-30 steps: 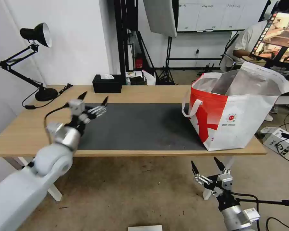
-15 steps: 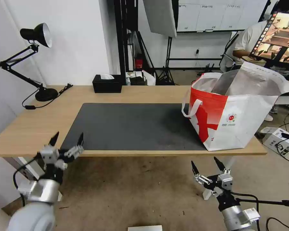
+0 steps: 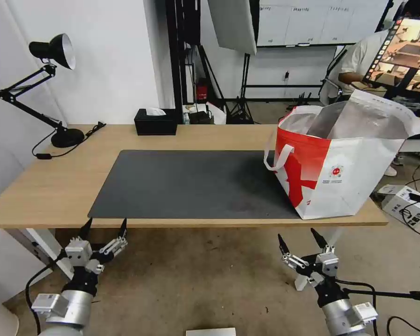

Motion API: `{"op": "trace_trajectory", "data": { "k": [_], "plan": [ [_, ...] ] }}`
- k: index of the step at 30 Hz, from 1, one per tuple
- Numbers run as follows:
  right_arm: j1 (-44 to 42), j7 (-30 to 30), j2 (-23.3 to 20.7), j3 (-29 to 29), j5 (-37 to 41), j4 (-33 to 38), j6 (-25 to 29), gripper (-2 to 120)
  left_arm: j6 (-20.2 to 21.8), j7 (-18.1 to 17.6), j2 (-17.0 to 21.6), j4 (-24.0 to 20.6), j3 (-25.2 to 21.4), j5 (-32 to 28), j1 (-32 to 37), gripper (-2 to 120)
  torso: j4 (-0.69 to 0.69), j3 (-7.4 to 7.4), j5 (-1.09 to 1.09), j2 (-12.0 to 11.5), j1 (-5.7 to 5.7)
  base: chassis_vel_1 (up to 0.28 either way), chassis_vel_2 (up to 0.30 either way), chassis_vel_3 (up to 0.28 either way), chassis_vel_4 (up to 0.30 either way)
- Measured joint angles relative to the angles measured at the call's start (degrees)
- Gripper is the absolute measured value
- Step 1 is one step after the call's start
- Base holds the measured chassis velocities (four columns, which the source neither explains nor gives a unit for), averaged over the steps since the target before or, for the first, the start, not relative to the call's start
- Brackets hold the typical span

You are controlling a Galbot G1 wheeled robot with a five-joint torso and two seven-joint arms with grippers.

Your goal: Pick up the trash from the table and place it into the takeout bag.

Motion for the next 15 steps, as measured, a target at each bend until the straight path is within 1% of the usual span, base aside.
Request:
{"op": "trace_trajectory", "data": {
  "k": [7,15],
  "plan": [
    [0.00,0.00,0.00,0.00,0.00,0.00,0.00,100,0.40,0.19,-1.04,0.58,1.31,0.63,-0.24,100,0.00,0.00,0.00,0.00,0.00,0.000,0.000,0.000,0.000],
    [0.00,0.00,0.00,0.00,0.00,0.00,0.00,100,0.54,-0.06,-1.40,0.95,1.59,0.58,-0.57,100,0.00,0.00,0.00,0.00,0.00,0.000,0.000,0.000,0.000]
  ]
}}
